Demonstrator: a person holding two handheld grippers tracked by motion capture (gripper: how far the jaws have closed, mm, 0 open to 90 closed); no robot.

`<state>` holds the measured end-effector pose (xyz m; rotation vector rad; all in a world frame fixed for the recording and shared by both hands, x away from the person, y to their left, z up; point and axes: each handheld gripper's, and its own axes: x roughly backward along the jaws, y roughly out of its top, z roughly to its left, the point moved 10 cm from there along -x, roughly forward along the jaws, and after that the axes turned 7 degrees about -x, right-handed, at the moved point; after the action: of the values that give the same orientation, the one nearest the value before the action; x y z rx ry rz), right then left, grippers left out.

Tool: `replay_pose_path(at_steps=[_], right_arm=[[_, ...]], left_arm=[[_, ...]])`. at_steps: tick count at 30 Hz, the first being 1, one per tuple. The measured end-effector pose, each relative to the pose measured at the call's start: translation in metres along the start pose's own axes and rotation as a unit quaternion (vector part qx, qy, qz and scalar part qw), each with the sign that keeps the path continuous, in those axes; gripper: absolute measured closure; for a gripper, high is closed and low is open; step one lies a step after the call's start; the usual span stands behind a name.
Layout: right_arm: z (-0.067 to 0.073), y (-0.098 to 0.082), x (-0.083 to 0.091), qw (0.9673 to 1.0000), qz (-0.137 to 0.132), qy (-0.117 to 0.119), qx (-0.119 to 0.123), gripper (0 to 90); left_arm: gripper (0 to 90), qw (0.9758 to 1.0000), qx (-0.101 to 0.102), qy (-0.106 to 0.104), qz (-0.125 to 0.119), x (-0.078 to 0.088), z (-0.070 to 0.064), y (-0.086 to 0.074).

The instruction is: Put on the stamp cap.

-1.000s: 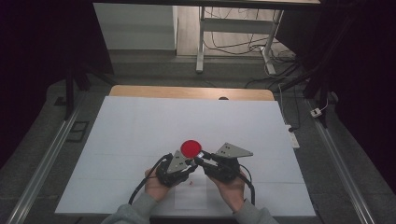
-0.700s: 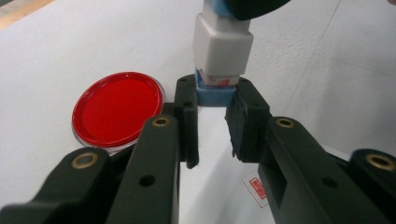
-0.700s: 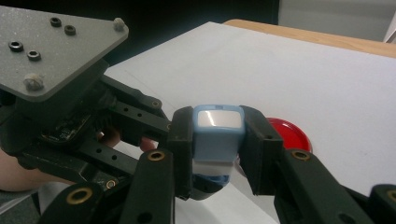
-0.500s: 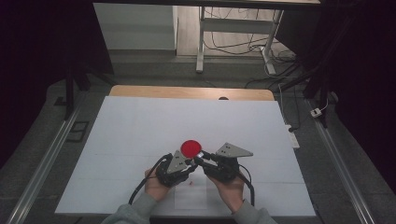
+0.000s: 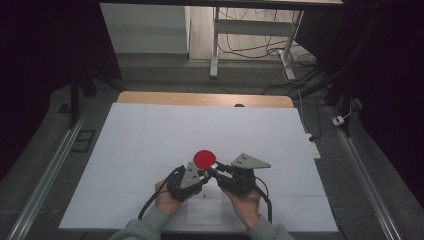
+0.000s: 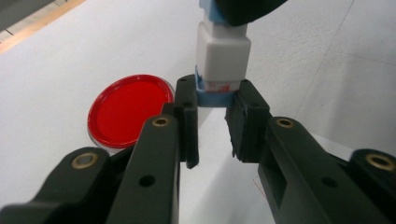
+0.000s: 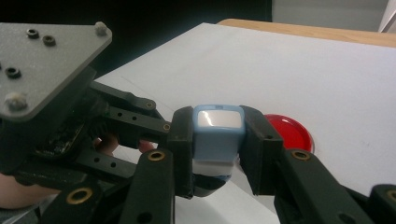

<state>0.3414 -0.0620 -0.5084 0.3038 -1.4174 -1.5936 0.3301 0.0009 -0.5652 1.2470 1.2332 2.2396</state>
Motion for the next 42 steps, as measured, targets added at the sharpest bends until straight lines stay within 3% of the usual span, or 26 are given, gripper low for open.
replay_pose_path(at_steps=[15, 32, 42], right_arm=[[-0.0013, 0.0002, -0.0001, 0.9998, -0.008, -0.016, -0.007, 67.0], [-0.0027, -0.0015, -0.0015, 0.9996, -0.008, -0.020, -0.018, 67.0], [-0.0055, 0.0013, 0.0009, 0.9976, -0.017, 0.005, -0.066, 67.1]], left_arm=[[74.2, 1.0000, -0.002, 0.001, -0.001, -0.0001, -0.0004, -0.0001], [74.3, 0.9994, -0.017, 0.029, -0.002, 0.0003, 0.0001, 0.0008], [74.5, 0.9987, -0.026, 0.040, -0.017, 0.0030, 0.0007, 0.0038]])
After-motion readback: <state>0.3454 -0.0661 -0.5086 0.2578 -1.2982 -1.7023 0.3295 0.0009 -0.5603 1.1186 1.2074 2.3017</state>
